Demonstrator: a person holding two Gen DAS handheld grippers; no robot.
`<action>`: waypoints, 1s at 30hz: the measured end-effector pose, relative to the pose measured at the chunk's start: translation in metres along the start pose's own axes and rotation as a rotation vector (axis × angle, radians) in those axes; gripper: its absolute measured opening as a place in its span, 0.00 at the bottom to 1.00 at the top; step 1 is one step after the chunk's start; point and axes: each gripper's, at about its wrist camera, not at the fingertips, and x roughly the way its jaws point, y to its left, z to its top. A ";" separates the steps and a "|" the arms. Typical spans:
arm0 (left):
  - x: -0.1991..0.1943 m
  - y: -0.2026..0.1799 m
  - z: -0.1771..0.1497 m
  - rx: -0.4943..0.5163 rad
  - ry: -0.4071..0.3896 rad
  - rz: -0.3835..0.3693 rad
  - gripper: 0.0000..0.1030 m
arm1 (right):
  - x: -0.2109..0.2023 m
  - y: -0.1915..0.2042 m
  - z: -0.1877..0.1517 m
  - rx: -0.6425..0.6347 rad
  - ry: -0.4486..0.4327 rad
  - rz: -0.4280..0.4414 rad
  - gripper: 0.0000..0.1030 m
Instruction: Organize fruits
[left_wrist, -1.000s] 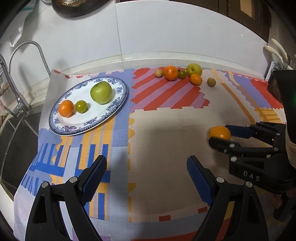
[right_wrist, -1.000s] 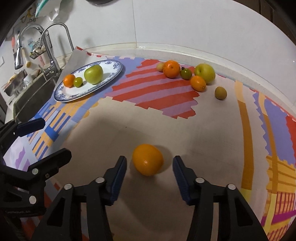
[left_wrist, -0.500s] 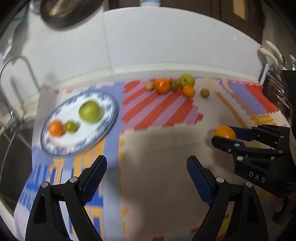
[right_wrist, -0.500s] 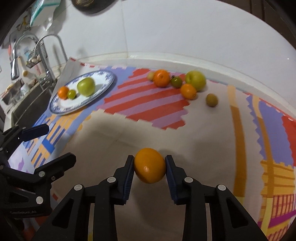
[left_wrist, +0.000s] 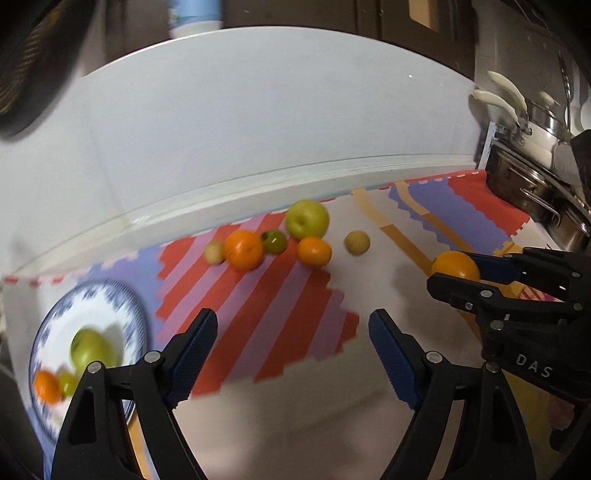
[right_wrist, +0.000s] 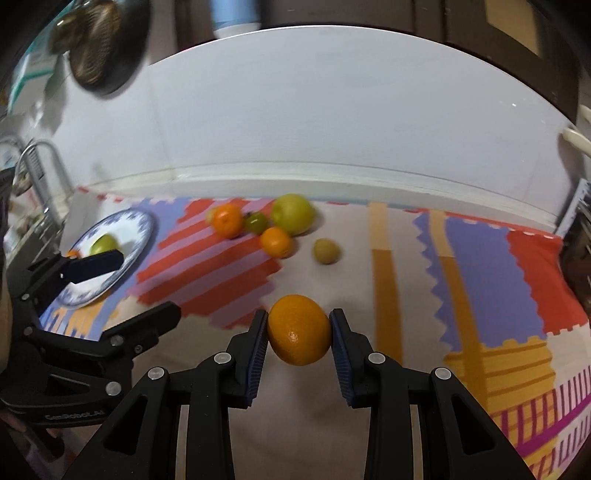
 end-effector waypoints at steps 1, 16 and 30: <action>0.006 -0.001 0.004 0.007 0.003 -0.008 0.78 | 0.002 -0.003 0.001 0.008 -0.001 -0.006 0.33; 0.092 -0.017 0.043 0.057 0.083 -0.057 0.55 | 0.046 -0.048 0.023 0.126 0.010 -0.054 0.33; 0.116 -0.015 0.045 0.059 0.130 -0.053 0.35 | 0.063 -0.054 0.029 0.134 0.007 -0.042 0.33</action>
